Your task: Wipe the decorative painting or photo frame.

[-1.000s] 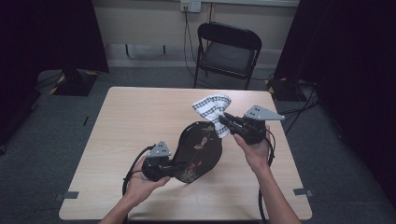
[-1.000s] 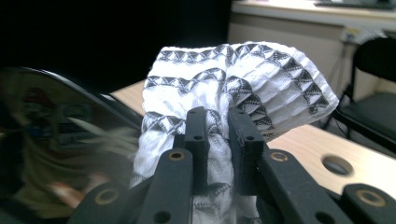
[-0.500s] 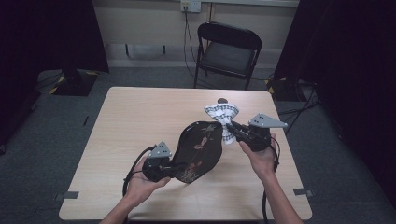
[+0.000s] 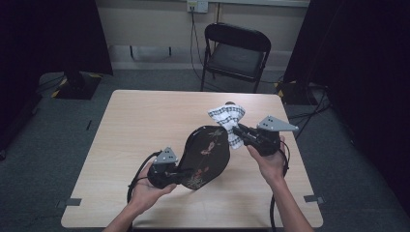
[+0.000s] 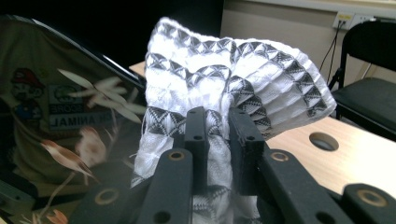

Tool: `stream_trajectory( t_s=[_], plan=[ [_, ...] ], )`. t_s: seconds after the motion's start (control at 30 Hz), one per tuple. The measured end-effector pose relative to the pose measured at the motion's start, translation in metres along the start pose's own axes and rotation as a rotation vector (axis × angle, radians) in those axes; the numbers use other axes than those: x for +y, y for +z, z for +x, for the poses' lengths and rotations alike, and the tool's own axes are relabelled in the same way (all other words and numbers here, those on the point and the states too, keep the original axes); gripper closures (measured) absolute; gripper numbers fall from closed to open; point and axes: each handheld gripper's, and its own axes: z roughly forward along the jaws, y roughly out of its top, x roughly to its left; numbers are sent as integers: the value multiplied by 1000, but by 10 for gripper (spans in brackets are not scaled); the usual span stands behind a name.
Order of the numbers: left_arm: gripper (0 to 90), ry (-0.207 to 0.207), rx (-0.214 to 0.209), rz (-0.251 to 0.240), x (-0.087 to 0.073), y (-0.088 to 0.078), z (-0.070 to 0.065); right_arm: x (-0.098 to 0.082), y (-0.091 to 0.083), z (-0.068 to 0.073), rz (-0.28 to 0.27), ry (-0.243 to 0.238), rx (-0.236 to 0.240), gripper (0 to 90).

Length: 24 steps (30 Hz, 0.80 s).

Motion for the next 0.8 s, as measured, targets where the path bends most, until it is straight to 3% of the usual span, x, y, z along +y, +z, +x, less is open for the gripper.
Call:
stream_trajectory(
  t_s=[0.17,0.6,0.7,0.8],
  plan=[
    [807,2,-1,3,0,0,0,-8,1,-7,28,17,4,795],
    [806,2,-5,7,1,0,1,-25,8,-10,127,24,32,793],
    [807,0,-8,10,1,-1,1,-26,7,-11,123,28,33,792],
    [805,-5,-7,13,1,0,1,-22,3,-9,81,27,28,785]
  ],
)
